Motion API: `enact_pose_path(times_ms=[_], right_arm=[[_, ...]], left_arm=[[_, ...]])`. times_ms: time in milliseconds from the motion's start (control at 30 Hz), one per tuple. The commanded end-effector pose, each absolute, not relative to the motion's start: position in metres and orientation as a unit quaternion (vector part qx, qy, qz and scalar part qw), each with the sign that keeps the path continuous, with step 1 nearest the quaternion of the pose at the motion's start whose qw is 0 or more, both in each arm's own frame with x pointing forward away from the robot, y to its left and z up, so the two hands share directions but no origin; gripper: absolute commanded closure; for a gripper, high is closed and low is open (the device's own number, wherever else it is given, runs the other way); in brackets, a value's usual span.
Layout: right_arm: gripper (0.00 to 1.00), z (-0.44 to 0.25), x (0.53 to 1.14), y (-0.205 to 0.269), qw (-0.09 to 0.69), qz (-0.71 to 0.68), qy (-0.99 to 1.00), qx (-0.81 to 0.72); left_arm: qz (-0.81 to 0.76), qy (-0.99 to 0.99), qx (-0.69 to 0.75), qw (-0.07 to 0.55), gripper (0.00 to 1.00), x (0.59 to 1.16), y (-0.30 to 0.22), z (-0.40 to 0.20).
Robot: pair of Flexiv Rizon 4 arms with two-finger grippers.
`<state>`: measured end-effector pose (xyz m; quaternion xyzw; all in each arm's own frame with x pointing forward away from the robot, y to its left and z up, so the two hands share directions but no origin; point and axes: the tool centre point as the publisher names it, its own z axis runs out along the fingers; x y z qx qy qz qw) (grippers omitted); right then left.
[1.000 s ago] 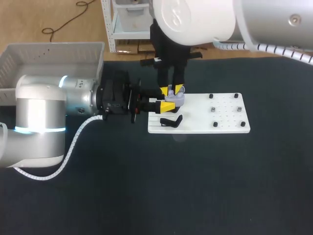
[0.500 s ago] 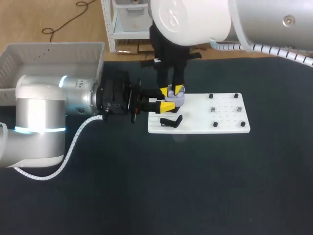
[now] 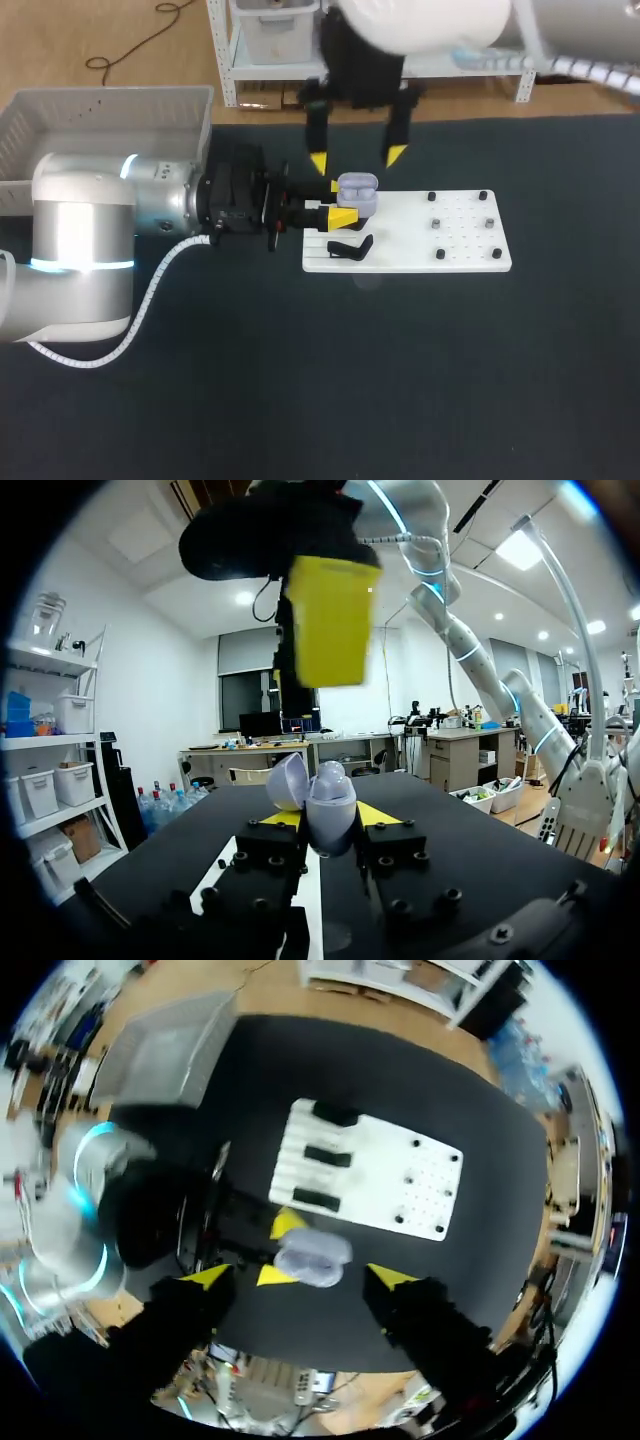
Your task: Pick up each earbud case from the left stands, insert the matching earbuds, close the lid, and place the case in the box.
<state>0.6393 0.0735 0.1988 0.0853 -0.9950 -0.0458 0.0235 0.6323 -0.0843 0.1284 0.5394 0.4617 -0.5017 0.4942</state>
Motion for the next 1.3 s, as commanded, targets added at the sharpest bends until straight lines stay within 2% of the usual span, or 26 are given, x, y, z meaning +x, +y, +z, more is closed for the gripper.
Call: enact_pose_path(times_ms=[33,400,500,1100,1300], right_arm=[[0.0,0.2,0.646,0.057,-0.007,-0.074,-0.997,0.02],[0.0,0.169,0.683,0.036,-0.049,-0.051,-0.989,-0.129],[0.0,0.156,0.685,0.031,-0.034,-0.047,-0.989,-0.135],[0.0,0.155,0.634,0.038,0.007,-0.023,-0.995,-0.093],[0.0,0.176,0.627,0.034,-0.048,-0.03,-0.993,-0.106]], left_arm=[[-0.5,0.462,0.539,0.496,1.0,0.631,-0.084,0.128],[-0.5,0.462,0.539,0.496,1.0,0.631,-0.084,0.128],[-0.5,0.462,0.539,0.496,1.0,0.631,-0.084,0.128],[-0.5,0.462,0.539,0.496,1.0,0.631,-0.084,0.128],[-0.5,0.462,0.539,0.496,1.0,0.631,-0.084,0.128]])
